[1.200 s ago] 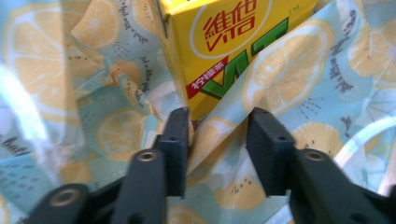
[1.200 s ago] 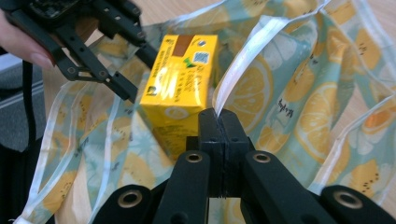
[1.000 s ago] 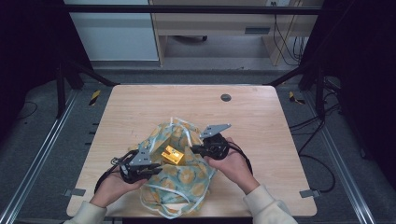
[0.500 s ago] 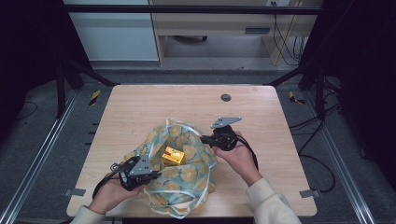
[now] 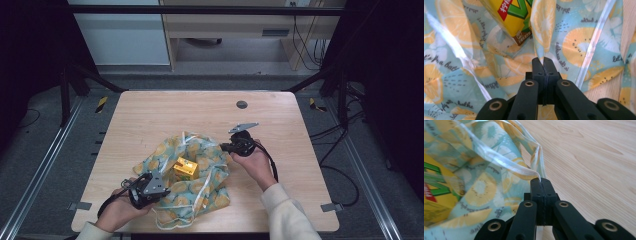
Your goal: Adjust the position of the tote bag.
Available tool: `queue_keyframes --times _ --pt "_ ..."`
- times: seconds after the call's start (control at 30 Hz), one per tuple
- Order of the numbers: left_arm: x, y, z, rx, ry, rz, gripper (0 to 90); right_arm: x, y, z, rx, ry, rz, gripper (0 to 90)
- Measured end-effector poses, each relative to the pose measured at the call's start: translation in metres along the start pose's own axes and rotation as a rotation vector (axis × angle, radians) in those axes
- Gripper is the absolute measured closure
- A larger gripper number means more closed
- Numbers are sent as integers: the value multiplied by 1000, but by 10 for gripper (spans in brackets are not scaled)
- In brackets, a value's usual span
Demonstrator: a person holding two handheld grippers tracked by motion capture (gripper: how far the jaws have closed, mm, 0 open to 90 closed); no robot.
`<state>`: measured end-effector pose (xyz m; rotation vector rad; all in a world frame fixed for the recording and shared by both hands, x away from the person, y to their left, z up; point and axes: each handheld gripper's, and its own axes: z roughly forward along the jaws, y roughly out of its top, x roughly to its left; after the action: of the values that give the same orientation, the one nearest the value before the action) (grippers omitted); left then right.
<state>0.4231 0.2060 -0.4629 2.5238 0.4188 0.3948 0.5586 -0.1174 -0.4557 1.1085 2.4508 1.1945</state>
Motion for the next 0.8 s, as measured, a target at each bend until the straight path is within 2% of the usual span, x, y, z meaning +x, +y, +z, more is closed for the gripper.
queue_keyframes --times 0.07,0.13,0.23,0.7,0.8 --pt "-1 -1 -1 6 10 -1 900 -3 -1 0 10 -14 16 900" --pt "-3 -1 0 0 19 -12 900 -6 -3 0 19 -23 15 900" --pt "-3 -2 -1 5 28 -7 900 -10 -6 0 39 -34 20 900" --pt "-9 -7 -6 27 81 -14 900 -29 -14 -6 73 -79 73 900" --pt "-11 -8 -5 46 91 -7 900 -33 -15 -5 83 -92 62 900"
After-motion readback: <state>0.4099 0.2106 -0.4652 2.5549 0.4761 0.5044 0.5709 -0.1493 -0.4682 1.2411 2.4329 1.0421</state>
